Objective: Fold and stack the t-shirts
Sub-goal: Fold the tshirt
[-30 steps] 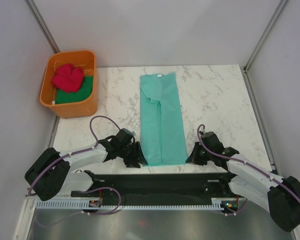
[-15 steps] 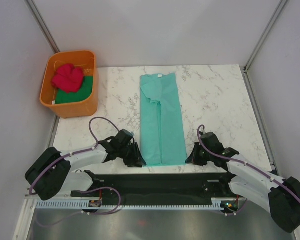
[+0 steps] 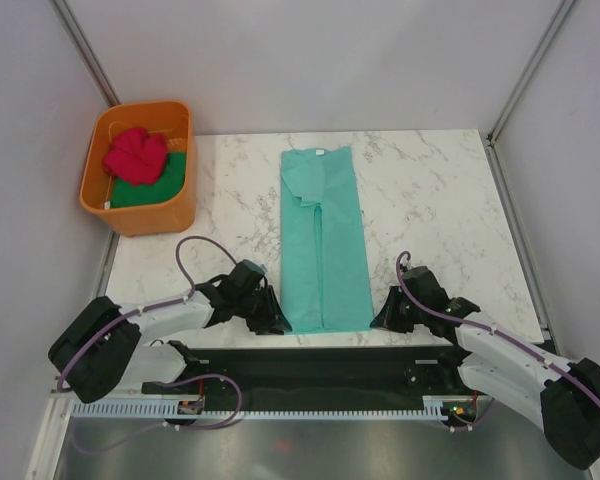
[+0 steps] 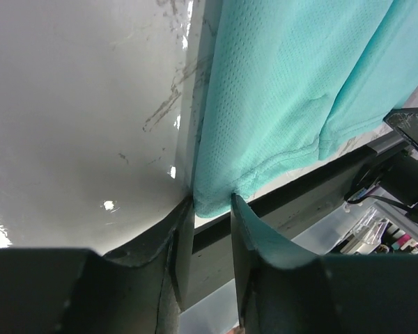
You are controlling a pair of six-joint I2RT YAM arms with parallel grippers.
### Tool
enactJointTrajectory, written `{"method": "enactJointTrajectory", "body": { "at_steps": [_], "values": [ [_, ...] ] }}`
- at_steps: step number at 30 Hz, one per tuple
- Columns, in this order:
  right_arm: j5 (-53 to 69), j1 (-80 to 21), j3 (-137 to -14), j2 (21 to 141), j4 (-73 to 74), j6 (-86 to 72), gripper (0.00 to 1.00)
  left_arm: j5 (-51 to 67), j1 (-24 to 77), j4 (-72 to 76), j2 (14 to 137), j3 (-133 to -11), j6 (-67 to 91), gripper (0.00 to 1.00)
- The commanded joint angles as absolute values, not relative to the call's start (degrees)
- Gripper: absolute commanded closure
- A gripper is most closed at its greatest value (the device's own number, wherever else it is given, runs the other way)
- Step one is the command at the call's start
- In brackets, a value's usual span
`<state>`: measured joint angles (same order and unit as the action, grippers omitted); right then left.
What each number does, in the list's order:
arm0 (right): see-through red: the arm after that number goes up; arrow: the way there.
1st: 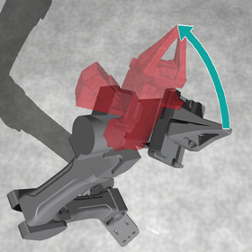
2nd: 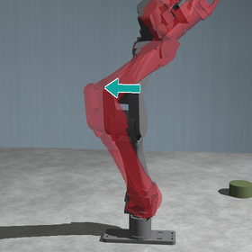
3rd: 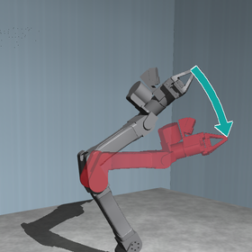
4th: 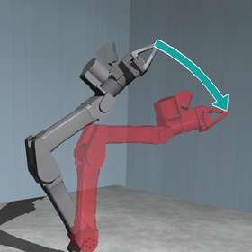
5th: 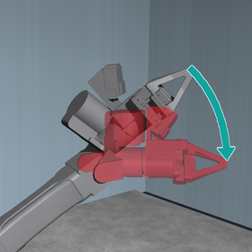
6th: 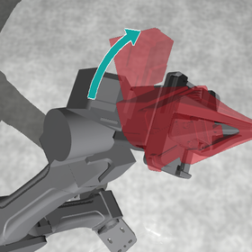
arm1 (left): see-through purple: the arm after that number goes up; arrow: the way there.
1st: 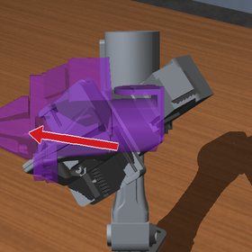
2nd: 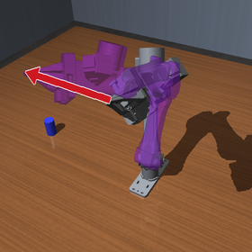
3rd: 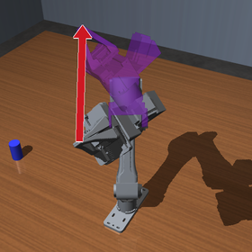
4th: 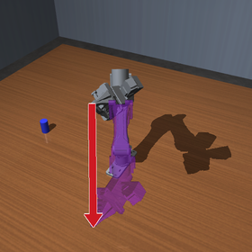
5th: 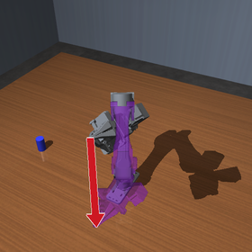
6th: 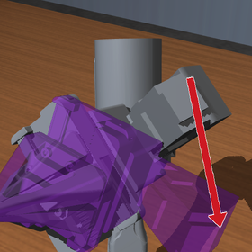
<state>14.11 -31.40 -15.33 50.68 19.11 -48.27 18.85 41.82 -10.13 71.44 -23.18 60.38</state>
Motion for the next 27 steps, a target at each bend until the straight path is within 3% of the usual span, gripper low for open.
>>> {"method": "enactJointTrajectory", "body": {
  "at_steps": [1,6,9,20,27],
  "values": [
    [13.54,-31.99,-15.21,50.1,19.42,-49.39,1.0,15.3,41.57,-12.22,71.54,-21.62,61.17,0.66],
    [13.27,-32.25,-15.12,50.01,19.51,-49.66,1.0,15.03,41.57,-12.22,72.51,-21.97,60.56,0.79],
    [13.1,-32.43,-15.2,49.83,19.77,-49.66,1.0,15.73,41.57,-12.3,72.16,-22.5,60.29,0.97],
    [11.43,-32.61,-21.43,51.85,21.09,-48.17,1.0,22.76,41.57,-12.57,72.07,-29.0,58.01,0.98],
    [7.83,-32.52,-30.93,62.11,21.53,-43.25,1.0,25.92,38.59,-13.27,77.16,-35.5,54.24,0.98]
  ]
}}
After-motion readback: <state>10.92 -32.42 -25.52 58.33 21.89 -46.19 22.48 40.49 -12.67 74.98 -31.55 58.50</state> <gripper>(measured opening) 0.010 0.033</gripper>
